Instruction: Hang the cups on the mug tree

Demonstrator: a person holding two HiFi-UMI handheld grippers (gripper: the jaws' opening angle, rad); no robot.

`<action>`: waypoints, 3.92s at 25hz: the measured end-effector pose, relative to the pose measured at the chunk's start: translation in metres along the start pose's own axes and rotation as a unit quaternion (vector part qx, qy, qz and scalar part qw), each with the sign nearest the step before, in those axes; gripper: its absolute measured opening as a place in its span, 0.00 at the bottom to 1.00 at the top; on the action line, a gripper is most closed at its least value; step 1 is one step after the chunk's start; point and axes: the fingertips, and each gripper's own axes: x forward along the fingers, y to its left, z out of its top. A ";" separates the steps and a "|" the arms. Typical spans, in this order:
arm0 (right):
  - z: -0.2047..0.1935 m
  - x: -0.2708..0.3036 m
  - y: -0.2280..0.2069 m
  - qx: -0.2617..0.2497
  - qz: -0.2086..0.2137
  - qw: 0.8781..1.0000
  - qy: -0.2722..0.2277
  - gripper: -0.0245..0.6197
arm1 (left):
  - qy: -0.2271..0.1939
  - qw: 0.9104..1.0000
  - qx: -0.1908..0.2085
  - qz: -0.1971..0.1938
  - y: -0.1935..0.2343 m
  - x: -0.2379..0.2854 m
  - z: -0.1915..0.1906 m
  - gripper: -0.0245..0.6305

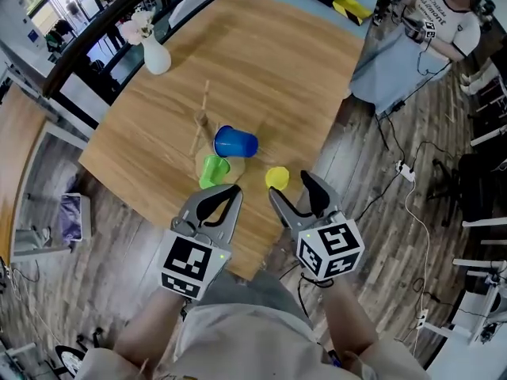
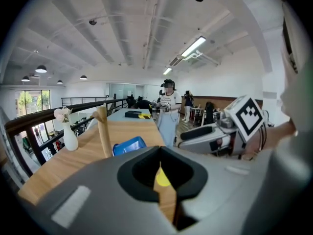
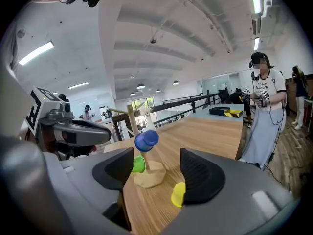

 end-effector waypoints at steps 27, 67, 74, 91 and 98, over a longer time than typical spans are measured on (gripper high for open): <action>-0.137 0.092 -0.072 0.008 -0.018 0.997 0.069 0.51 | 0.081 0.996 -0.013 -0.033 -0.009 0.115 -0.127 0.04; -0.014 0.003 -0.008 -0.044 -0.022 0.999 0.002 0.40 | 0.043 0.998 -0.037 0.030 0.000 0.007 -0.071 0.04; 0.025 -0.025 0.018 -0.045 -0.006 0.999 -0.017 0.40 | 0.019 0.998 -0.038 0.053 0.006 -0.031 -0.036 0.04; 0.114 -0.114 0.083 -0.076 0.006 0.992 -0.101 0.40 | -0.034 0.997 -0.019 0.061 -0.021 -0.124 0.040 0.04; 0.124 -0.124 0.110 -0.085 0.016 0.989 -0.117 0.40 | -0.050 0.997 -0.017 0.053 -0.020 -0.145 0.052 0.04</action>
